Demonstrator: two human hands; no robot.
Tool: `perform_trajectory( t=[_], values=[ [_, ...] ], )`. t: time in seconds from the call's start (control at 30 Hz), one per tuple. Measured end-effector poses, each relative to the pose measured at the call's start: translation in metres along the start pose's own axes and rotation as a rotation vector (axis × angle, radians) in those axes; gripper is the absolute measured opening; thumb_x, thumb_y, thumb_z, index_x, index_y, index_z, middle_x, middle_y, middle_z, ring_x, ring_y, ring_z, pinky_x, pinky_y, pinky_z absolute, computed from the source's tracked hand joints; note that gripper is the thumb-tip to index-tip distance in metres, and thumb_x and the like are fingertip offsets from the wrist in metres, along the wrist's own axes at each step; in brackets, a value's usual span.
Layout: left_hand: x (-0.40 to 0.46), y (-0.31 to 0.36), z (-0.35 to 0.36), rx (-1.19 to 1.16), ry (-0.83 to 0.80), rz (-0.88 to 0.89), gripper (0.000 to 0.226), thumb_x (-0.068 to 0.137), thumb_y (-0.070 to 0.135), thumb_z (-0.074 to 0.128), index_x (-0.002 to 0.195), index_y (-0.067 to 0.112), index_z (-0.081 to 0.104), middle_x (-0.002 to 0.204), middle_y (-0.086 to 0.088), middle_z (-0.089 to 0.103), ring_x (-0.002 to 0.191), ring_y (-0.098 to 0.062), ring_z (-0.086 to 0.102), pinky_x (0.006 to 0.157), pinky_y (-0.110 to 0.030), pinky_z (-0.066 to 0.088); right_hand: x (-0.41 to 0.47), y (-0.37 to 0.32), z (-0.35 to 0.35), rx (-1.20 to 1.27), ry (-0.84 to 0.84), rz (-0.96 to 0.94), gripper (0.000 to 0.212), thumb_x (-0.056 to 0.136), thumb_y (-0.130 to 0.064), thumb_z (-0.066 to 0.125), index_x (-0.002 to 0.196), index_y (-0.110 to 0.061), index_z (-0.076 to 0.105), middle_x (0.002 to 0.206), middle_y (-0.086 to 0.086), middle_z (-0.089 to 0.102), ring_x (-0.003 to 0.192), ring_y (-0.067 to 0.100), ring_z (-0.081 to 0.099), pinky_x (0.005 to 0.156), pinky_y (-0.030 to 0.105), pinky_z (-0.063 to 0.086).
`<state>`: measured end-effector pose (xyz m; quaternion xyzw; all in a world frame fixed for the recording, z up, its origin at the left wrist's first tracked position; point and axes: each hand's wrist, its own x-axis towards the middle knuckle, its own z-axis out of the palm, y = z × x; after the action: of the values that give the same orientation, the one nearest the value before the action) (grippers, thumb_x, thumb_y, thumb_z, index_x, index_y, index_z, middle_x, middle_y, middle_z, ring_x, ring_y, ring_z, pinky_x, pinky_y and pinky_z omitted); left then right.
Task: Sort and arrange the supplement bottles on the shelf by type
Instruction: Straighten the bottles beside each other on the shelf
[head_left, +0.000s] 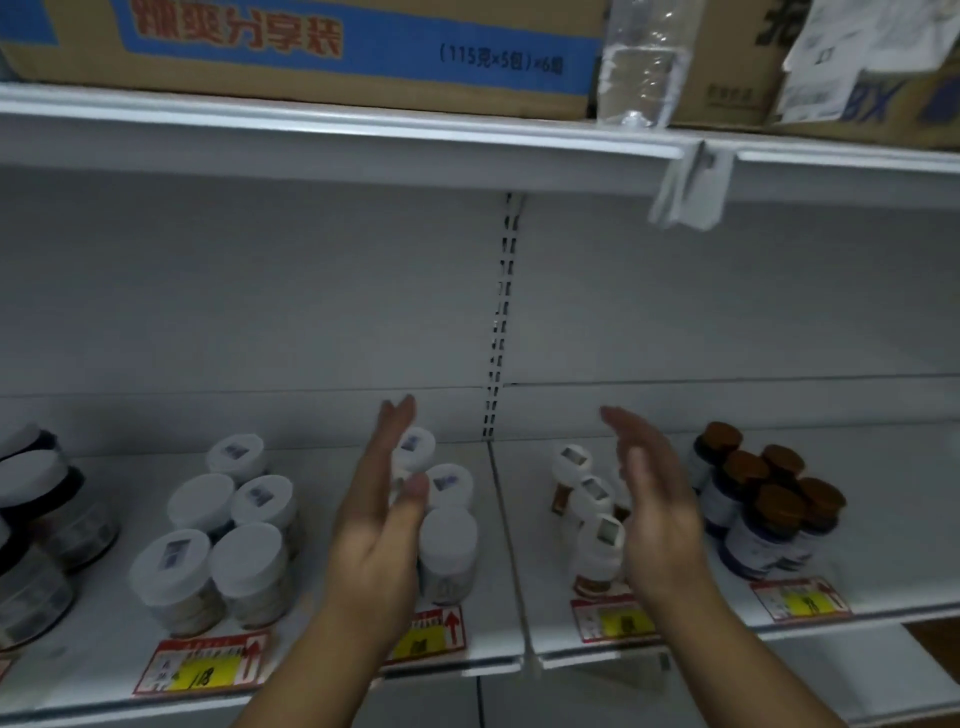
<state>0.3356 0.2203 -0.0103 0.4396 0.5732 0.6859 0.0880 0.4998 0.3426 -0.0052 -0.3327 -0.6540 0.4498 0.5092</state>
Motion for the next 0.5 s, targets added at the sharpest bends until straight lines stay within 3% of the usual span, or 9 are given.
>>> perform_trajectory(
  t=[0.1,0.17,0.27,0.37,0.43,0.5],
  values=[
    [-0.012,-0.011,0.052,-0.092,-0.091,-0.174,0.029,0.093,0.030,0.043,0.117,0.041,0.052,0.127,0.031,0.046,0.120,0.014,0.040,0.083,0.009,0.026,0.018,0.027,-0.050,0.059,0.098,0.189,0.029,0.094,-0.046,0.042,0.117,-0.035,0.056,0.126,-0.017,0.054,0.124,0.007,0.046,0.102,0.021,0.035],
    [-0.016,-0.036,0.087,-0.115,-0.154,-0.398,0.026,0.097,0.030,0.039,0.117,0.041,0.051,0.128,0.025,0.047,0.117,0.006,0.041,0.076,0.010,0.027,0.024,0.049,-0.063,0.030,0.048,0.373,0.042,0.094,-0.047,0.042,0.126,-0.022,0.053,0.133,0.000,0.054,0.121,0.019,0.050,0.094,0.028,0.037],
    [-0.019,-0.074,0.122,-0.055,-0.142,-0.550,0.036,0.098,0.033,0.032,0.134,0.034,0.039,0.145,0.011,0.036,0.123,-0.001,0.032,0.101,-0.013,0.025,0.024,0.074,-0.063,0.208,-0.070,0.519,0.043,0.098,-0.036,0.035,0.138,-0.020,0.039,0.142,0.002,0.044,0.114,0.011,0.048,0.095,0.027,0.035],
    [-0.024,-0.093,0.143,-0.153,-0.149,-0.660,0.042,0.094,0.047,0.037,0.135,0.041,0.034,0.151,0.012,0.030,0.130,-0.002,0.030,0.109,-0.029,0.022,0.025,0.091,-0.057,0.211,-0.212,0.520,0.047,0.097,-0.039,0.032,0.142,-0.025,0.031,0.146,-0.002,0.039,0.128,0.015,0.042,0.109,0.038,0.033],
    [-0.027,-0.097,0.150,-0.314,-0.161,-0.730,0.057,0.082,0.062,0.047,0.134,0.038,0.044,0.144,0.006,0.045,0.128,-0.011,0.045,0.110,-0.037,0.031,0.026,0.099,-0.055,0.246,-0.229,0.513,0.047,0.096,-0.039,0.033,0.141,-0.025,0.033,0.140,-0.005,0.043,0.124,0.013,0.046,0.102,0.032,0.040],
    [-0.028,-0.097,0.156,-0.347,-0.146,-0.741,0.058,0.072,0.066,0.055,0.123,0.039,0.057,0.127,0.005,0.062,0.113,-0.014,0.060,0.094,-0.033,0.048,0.026,0.103,-0.052,0.285,-0.230,0.484,0.037,0.097,-0.036,0.036,0.133,-0.029,0.042,0.124,-0.017,0.055,0.107,-0.002,0.056,0.081,0.013,0.046]
  ],
)
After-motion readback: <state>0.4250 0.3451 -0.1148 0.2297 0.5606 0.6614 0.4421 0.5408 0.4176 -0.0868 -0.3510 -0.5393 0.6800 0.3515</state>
